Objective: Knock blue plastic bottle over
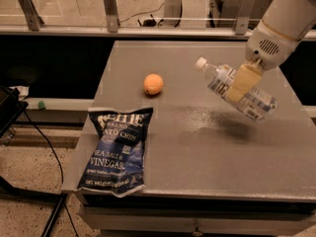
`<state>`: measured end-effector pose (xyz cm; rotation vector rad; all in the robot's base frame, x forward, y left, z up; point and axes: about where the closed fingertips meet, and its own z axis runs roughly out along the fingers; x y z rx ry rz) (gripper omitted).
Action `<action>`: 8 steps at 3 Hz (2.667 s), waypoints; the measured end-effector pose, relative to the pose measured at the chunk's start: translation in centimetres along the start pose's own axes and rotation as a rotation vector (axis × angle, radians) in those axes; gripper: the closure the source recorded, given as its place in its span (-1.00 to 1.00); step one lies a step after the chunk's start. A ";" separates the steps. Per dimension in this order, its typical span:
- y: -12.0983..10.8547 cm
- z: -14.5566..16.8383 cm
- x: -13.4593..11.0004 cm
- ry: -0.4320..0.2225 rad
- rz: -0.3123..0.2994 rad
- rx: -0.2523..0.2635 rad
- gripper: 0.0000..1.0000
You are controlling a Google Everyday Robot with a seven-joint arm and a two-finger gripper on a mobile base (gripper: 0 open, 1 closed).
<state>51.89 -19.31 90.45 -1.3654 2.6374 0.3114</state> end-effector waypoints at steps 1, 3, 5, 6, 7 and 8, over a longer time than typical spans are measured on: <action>2.0 2.4 1.3 0.107 -0.036 0.009 0.65; 1.8 5.5 1.0 0.150 -0.092 0.184 -0.45; 2.1 3.7 1.2 0.094 -0.119 0.171 -1.00; 3.6 -2.7 1.9 -0.066 -0.220 0.168 -1.00; 3.7 -6.2 6.8 -0.292 -0.235 0.222 -1.00; 4.6 -6.7 7.3 -0.310 -0.247 0.215 -1.00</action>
Offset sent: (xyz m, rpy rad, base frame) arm -0.0137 0.0382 -0.0603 -0.3705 -0.2464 0.0730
